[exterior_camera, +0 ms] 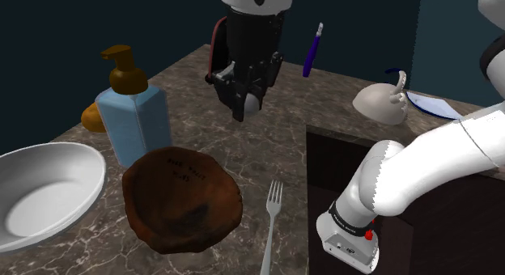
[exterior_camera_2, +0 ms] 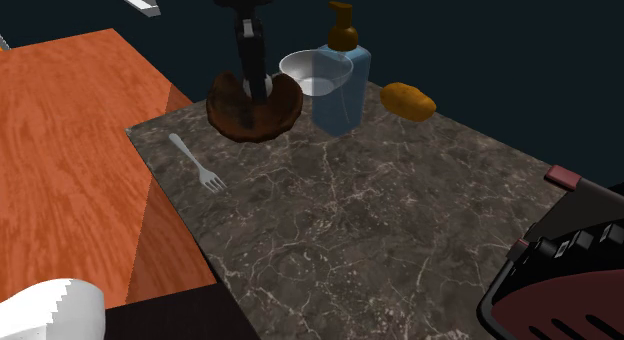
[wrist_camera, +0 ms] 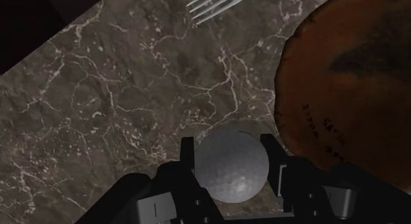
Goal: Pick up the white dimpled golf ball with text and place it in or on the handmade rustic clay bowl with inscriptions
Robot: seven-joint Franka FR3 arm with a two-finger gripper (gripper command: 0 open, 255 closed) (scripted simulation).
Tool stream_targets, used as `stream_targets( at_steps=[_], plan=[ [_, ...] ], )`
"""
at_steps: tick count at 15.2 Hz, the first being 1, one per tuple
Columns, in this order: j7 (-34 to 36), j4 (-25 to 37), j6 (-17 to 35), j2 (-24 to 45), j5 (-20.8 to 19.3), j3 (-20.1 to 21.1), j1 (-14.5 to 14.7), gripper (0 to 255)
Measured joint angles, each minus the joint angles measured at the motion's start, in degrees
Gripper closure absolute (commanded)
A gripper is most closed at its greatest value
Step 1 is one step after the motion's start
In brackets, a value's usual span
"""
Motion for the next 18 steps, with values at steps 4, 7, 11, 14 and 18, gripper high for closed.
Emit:
stream_targets(
  at_steps=[4, 7, 11, 14, 18],
  plan=[
    [6.6, 5.6, 0.3, 6.1, -0.9, 6.1, -0.3, 255],
    [12.9, 12.5, -0.4, 13.6, -3.9, 12.1, -0.6, 255],
    [23.4, 21.6, -1.7, 25.6, -11.0, 20.5, 1.9, 255],
    [25.4, 21.0, 0.1, 27.7, -12.4, 21.3, 2.7, 255],
    [25.1, 17.0, 3.3, 26.3, -11.4, 21.0, 2.3, 255]
  ],
)
